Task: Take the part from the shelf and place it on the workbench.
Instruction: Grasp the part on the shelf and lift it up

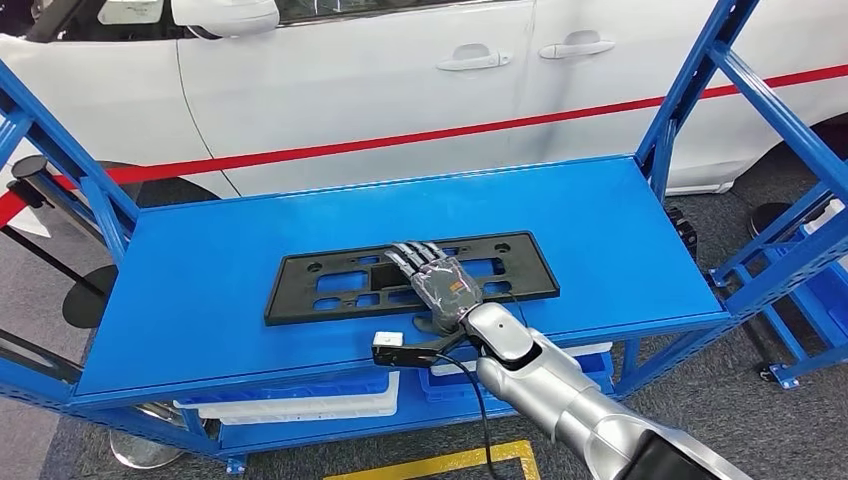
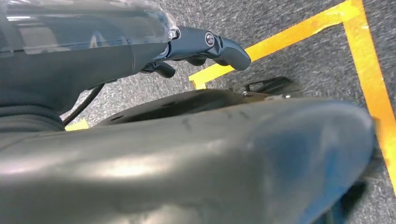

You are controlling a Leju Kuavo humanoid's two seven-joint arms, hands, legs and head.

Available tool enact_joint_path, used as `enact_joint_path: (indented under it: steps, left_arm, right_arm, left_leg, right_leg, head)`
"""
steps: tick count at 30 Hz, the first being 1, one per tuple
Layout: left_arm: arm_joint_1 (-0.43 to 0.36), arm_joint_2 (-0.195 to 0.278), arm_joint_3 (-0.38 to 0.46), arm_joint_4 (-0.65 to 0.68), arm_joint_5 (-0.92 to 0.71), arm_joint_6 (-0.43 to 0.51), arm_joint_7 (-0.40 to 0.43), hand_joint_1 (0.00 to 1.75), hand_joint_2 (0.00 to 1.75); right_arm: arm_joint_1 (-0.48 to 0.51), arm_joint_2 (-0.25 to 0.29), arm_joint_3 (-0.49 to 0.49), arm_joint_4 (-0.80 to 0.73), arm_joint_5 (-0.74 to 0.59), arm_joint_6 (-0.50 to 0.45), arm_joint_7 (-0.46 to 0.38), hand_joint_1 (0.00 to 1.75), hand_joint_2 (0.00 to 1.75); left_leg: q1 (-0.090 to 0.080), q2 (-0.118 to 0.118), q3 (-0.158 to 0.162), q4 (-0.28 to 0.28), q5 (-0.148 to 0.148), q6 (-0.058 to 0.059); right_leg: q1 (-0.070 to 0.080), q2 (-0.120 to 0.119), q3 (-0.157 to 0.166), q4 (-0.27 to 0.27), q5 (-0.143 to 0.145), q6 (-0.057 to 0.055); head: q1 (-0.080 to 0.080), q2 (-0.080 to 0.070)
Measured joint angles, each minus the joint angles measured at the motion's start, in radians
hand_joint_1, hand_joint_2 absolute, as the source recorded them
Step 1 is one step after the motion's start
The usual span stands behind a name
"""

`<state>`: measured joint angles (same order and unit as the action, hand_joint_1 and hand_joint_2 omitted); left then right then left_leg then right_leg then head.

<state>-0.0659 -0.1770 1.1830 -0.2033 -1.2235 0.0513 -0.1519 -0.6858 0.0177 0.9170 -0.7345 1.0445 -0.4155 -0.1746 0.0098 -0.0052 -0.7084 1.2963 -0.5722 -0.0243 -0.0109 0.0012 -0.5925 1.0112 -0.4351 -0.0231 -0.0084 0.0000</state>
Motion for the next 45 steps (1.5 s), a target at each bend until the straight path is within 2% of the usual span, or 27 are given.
enact_joint_path:
  steps: [1,2,4,5,6,9,10,12,14,15,16,17,19,20,21,24,26,28,29,30,31,32,34,35,36,38,45]
  left_arm:
    - [0.001,0.000,0.000,0.000,-0.001,-0.001,0.000,0.00,0.00]
    - [0.001,0.000,0.000,0.000,-0.002,-0.002,0.001,0.00,0.00]
    - [-0.001,0.000,0.000,0.000,-0.005,-0.004,0.002,0.00,0.00]
    - [-0.003,0.000,0.000,0.000,-0.006,-0.004,0.002,0.00,0.00]
    - [-0.004,0.000,0.000,0.000,-0.006,-0.005,0.003,0.00,0.00]
    - [-0.006,0.001,0.001,0.000,-0.007,-0.006,0.007,0.00,0.00]
    - [-0.007,0.001,0.001,0.000,-0.007,-0.005,0.008,0.00,0.00]
    - [-0.008,0.002,0.002,0.000,-0.008,-0.004,0.008,0.00,0.00]
    - [-0.008,0.002,0.004,0.000,-0.008,-0.003,0.008,0.00,0.00]
    - [-0.007,0.002,0.004,0.000,-0.008,-0.003,0.008,0.00,0.00]
    - [-0.007,0.002,0.005,0.000,-0.008,-0.003,0.008,0.00,0.00]
    - [-0.007,0.002,0.006,0.000,-0.008,-0.003,0.008,0.00,0.00]
    - [-0.008,0.002,0.006,0.000,-0.009,-0.003,0.008,0.00,0.00]
    - [-0.008,0.002,0.006,0.000,-0.009,-0.003,0.008,0.00,0.00]
    - [-0.008,0.002,0.006,0.000,-0.009,-0.003,0.007,0.00,0.00]
    - [-0.009,0.003,0.006,0.000,-0.009,-0.003,0.005,0.00,0.00]
    - [-0.010,0.004,0.007,0.000,-0.009,-0.002,0.004,0.00,0.00]
    - [-0.010,0.005,0.007,0.000,-0.009,-0.001,0.002,0.00,0.00]
    - [-0.009,0.005,0.008,0.000,-0.009,-0.001,0.002,0.00,0.00]
    - [-0.008,0.006,0.008,0.000,-0.009,-0.001,0.002,0.00,0.00]
    - [-0.008,0.006,0.008,0.000,-0.009,-0.001,0.002,0.00,0.00]
    - [-0.008,0.007,0.008,0.000,-0.009,0.000,0.001,0.00,0.00]
    - [-0.009,0.008,0.009,0.000,-0.009,0.000,-0.003,0.00,0.00]
    - [-0.009,0.008,0.009,0.001,-0.009,0.000,-0.005,0.00,0.00]
    - [-0.009,0.007,0.009,0.001,-0.009,0.000,-0.008,0.00,0.00]
    - [-0.008,0.007,0.009,0.002,-0.009,0.001,-0.012,0.00,0.00]
    - [-0.008,0.009,0.009,0.002,-0.009,0.001,-0.013,0.00,0.00]
  right_arm:
    - [-0.002,0.009,0.002,0.009,0.006,-0.002,0.012,0.00,1.75]
    - [-0.006,0.020,0.003,0.018,0.013,-0.001,0.024,0.00,1.75]
    - [-0.019,0.042,0.004,0.040,0.025,0.008,0.050,0.00,1.75]
    - [-0.027,0.052,0.004,0.052,0.032,0.016,0.063,0.00,1.75]
    - [-0.036,0.060,0.004,0.066,0.038,0.026,0.076,0.00,1.75]
    - [-0.070,0.080,0.004,0.116,0.063,0.078,0.129,0.00,1.75]
    - [-0.082,0.084,0.004,0.134,0.071,0.098,0.148,0.00,1.75]
    - [-0.101,0.089,0.004,0.167,0.083,0.127,0.178,0.00,1.75]
    - [-0.112,0.092,0.004,0.194,0.091,0.142,0.196,0.00,1.75]
    - [-0.116,0.093,0.004,0.205,0.093,0.147,0.203,0.00,1.75]
    - [-0.121,0.094,0.004,0.215,0.095,0.154,0.209,0.00,1.75]
    - [-0.126,0.095,0.004,0.223,0.097,0.161,0.215,0.00,1.75]
    - [-0.139,0.097,0.004,0.236,0.100,0.180,0.225,0.00,1.75]
    - [-0.146,0.098,0.004,0.242,0.103,0.191,0.231,0.00,1.75]
    - [-0.152,0.099,0.004,0.247,0.107,0.201,0.238,0.00,1.75]
    - [-0.166,0.101,0.004,0.259,0.113,0.218,0.248,0.09,1.75]
    - [-0.171,0.104,0.004,0.265,0.113,0.224,0.247,0.96,1.75]
    - [-0.172,0.105,0.004,0.271,0.113,0.228,0.243,1.74,1.75]
    - [-0.171,0.105,0.004,0.274,0.113,0.229,0.241,1.75,1.75]
    - [-0.171,0.105,0.004,0.276,0.113,0.230,0.238,1.75,1.75]
    - [-0.170,0.105,0.004,0.279,0.113,0.231,0.234,1.75,1.75]
    - [-0.169,0.105,0.004,0.282,0.112,0.231,0.232,1.75,1.75]
    - [-0.169,0.104,0.004,0.286,0.111,0.228,0.227,1.75,1.75]
    - [-0.169,0.102,0.004,0.287,0.111,0.224,0.227,1.75,1.75]
    - [-0.170,0.100,0.004,0.288,0.111,0.220,0.226,1.75,1.75]
    - [-0.170,0.096,0.004,0.290,0.111,0.214,0.225,1.75,1.75]
    - [-0.169,0.090,0.004,0.293,0.112,0.208,0.225,1.75,1.75]
  left_leg:
    - [0.000,0.000,0.006,-0.012,0.017,0.001]
    - [0.000,0.000,0.032,-0.067,0.050,0.003]
    - [-0.002,0.001,0.103,-0.213,0.113,0.013]
    - [-0.004,0.001,0.126,-0.264,0.129,0.019]
    - [-0.007,0.001,0.136,-0.288,0.133,0.025]
    - [-0.007,0.000,0.139,-0.299,0.140,0.040]
    - [-0.004,0.001,0.140,-0.304,0.144,0.046]
    - [-0.001,0.003,0.141,-0.310,0.151,0.055]
    - [-0.001,0.003,0.139,-0.310,0.152,0.057]
    - [-0.001,0.003,0.138,-0.310,0.152,0.058]
    - [-0.001,0.003,0.139,-0.309,0.152,0.058]
    - [-0.001,0.002,0.140,-0.308,0.152,0.057]
    - [-0.003,-0.001,0.141,-0.305,0.151,0.052]
    - [-0.005,-0.002,0.141,-0.303,0.150,0.047]
    - [-0.007,-0.002,0.141,-0.301,0.149,0.042]
    - [-0.006,-0.002,0.141,-0.300,0.149,0.023]
    - [-0.003,-0.001,0.122,-0.256,0.117,0.013]
    - [0.001,0.000,0.068,-0.134,0.048,0.003]
    - [0.005,0.000,0.038,-0.067,0.018,-0.002]
    - [0.008,0.000,0.020,-0.023,0.004,-0.009]
    - [0.013,0.000,0.021,-0.017,0.009,-0.016]
    - [0.019,0.000,0.042,-0.053,0.032,-0.022]
    - [0.030,0.001,0.121,-0.198,0.089,-0.037]
    - [0.033,-0.001,0.152,-0.256,0.108,-0.036]
    - [0.033,-0.003,0.170,-0.289,0.113,-0.033]
    - [0.029,-0.006,0.173,-0.297,0.114,-0.020]
    - [0.020,-0.003,0.173,-0.296,0.113,-0.009]
  right_leg:
    - [0.000,0.001,0.001,0.001,0.000,0.000]
    - [0.000,0.002,0.002,0.001,0.000,0.000]
    - [0.002,0.005,0.003,0.003,-0.001,0.004]
    - [0.003,0.005,0.002,0.003,-0.001,0.008]
    - [0.004,0.005,0.000,0.003,-0.001,0.012]
    - [0.005,0.005,0.000,0.005,-0.002,0.030]
    - [0.005,0.004,-0.006,0.020,-0.014,0.036]
    - [0.003,0.004,-0.046,0.110,-0.070,0.043]
    - [0.001,0.004,-0.108,0.244,-0.131,0.049]
    - [-0.001,0.003,-0.126,0.283,-0.140,0.051]
    - [-0.002,0.003,-0.125,0.284,-0.129,0.051]
    - [-0.003,0.002,-0.102,0.243,-0.101,0.050]
    - [-0.001,0.001,-0.024,0.098,-0.040,0.043]
    - [0.001,0.000,0.005,0.040,-0.022,0.038]
    - [0.003,0.000,0.021,0.007,-0.015,0.033]
    - [0.005,0.002,0.025,-0.009,-0.006,0.016]
    - [-0.001,0.000,0.028,-0.017,0.001,0.004]
    - [-0.002,-0.002,0.024,-0.020,0.005,-0.003]
    - [-0.002,-0.003,0.021,-0.019,0.006,-0.005]
    - [-0.002,-0.003,0.018,-0.018,0.007,-0.006]
    - [-0.002,-0.003,0.016,-0.017,0.008,-0.007]
    - [-0.004,-0.002,0.014,-0.014,0.008,-0.006]
    - [-0.006,-0.001,0.009,-0.003,0.005,0.000]
    - [-0.005,0.001,0.005,0.005,0.002,0.006]
    - [-0.002,0.002,0.003,0.010,0.000,0.012]
    - [0.001,0.005,0.001,0.011,0.000,0.022]
    - [-0.005,0.010,0.004,0.002,0.007,0.033]
  head:
    - [0.000,0.000]
    - [0.000,0.000]
    - [0.000,0.000]
    - [0.000,0.000]
    - [0.000,0.000]
    - [0.001,0.000]
    - [0.002,0.000]
    - [0.003,0.000]
    - [0.003,0.000]
    - [0.003,0.000]
    - [0.003,0.000]
    - [0.003,0.000]
    - [0.003,0.000]
    - [0.003,0.000]
    - [0.003,0.000]
    - [0.002,0.000]
    - [0.001,0.000]
    - [0.000,0.000]
    - [0.000,0.000]
    - [0.000,0.000]
    - [0.000,0.000]
    - [0.000,0.000]
    - [-0.001,0.000]
    - [0.000,0.000]
    - [0.001,0.000]
    - [0.003,0.000]
    - [0.003,0.000]
